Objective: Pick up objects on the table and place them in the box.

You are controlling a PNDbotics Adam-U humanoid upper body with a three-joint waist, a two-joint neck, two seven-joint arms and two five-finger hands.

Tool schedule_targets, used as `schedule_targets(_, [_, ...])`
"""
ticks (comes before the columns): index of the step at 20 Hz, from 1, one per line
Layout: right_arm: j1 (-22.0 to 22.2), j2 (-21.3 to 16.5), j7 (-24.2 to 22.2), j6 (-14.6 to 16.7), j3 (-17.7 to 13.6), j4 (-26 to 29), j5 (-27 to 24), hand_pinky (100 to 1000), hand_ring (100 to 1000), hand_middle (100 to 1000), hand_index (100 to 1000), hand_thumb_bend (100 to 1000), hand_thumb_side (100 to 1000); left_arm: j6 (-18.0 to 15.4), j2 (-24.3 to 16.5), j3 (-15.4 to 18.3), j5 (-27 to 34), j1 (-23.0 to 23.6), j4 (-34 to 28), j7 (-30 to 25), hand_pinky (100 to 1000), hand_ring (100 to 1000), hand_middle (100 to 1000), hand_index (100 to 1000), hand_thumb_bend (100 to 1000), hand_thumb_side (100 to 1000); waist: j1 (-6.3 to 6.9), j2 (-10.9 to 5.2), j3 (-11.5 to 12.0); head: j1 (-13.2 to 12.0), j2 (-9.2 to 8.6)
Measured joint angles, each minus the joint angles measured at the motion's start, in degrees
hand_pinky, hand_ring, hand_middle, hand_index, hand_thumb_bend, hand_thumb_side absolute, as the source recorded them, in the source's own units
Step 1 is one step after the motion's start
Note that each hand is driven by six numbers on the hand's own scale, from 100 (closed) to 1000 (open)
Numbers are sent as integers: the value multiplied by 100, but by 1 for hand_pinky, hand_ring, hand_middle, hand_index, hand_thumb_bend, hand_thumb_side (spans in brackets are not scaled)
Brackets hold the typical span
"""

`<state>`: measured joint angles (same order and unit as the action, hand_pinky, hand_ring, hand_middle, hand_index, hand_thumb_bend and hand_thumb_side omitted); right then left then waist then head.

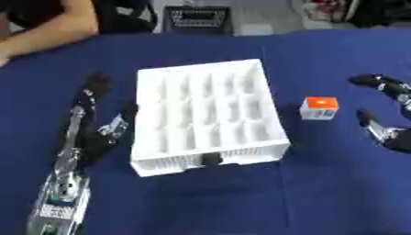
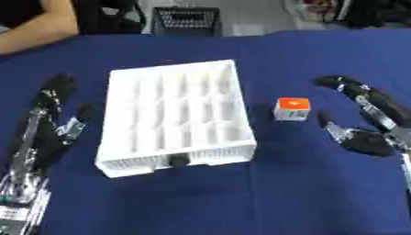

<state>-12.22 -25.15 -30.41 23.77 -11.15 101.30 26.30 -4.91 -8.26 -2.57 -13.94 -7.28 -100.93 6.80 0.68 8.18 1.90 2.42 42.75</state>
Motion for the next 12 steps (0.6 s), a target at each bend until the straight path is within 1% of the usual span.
schedule_targets(12, [0,-13,-10,26,9,-36,2,1000,969,883,946,140,632,-4,0,0,0,0,0,-8,1000,924,904,1000,800,641,0,0,0,0,-1])
